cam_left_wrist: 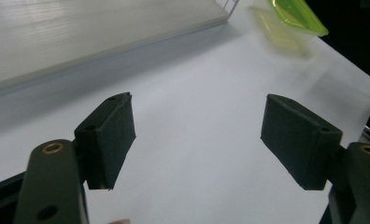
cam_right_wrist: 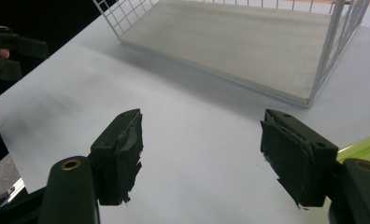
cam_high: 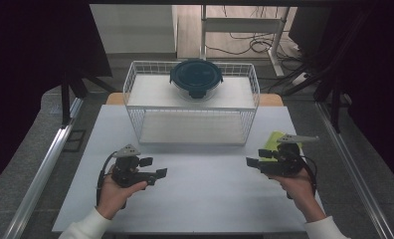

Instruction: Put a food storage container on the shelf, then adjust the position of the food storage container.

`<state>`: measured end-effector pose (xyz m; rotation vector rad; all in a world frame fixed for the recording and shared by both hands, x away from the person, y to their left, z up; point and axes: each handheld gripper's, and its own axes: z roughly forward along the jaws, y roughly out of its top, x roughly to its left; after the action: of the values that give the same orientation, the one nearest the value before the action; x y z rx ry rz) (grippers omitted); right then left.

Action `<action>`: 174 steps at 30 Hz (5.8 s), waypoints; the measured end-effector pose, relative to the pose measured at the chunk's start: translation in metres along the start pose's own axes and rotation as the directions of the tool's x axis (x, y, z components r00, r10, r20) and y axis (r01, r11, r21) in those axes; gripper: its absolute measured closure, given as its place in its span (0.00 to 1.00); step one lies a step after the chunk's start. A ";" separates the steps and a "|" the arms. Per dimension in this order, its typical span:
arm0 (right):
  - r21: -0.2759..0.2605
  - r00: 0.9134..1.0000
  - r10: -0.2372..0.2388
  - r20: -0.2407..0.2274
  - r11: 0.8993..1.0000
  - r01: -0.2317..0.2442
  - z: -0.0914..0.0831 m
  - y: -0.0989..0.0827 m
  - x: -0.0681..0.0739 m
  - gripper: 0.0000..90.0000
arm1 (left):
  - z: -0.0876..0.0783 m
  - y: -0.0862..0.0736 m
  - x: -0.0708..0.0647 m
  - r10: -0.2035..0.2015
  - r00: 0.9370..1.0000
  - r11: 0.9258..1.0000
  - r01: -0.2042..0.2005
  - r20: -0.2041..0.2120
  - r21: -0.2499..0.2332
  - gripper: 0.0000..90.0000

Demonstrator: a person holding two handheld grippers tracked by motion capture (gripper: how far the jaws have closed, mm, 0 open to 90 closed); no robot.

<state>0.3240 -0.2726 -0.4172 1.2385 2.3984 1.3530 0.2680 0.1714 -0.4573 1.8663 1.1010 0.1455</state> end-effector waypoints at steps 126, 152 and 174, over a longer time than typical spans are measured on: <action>0.393 0.943 -0.280 0.182 0.899 0.191 -0.008 -0.013 -0.044 0.99 | 0.008 -0.008 0.012 -0.025 1.000 0.999 0.026 -0.008 0.046 0.31; 0.477 0.925 -0.366 -0.104 0.797 0.370 0.035 -0.062 0.057 0.99 | 0.009 -0.009 0.018 -0.048 0.999 0.998 0.048 0.004 0.040 0.31; 0.369 0.936 -0.341 -0.092 0.861 0.350 0.033 -0.049 0.077 0.99 | 0.009 -0.010 0.020 -0.060 0.998 0.998 0.060 0.003 0.036 0.30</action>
<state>0.2596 -0.2095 -0.4527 0.7903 2.8170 0.8281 0.2782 0.1823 -0.4762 1.8623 1.1624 0.0876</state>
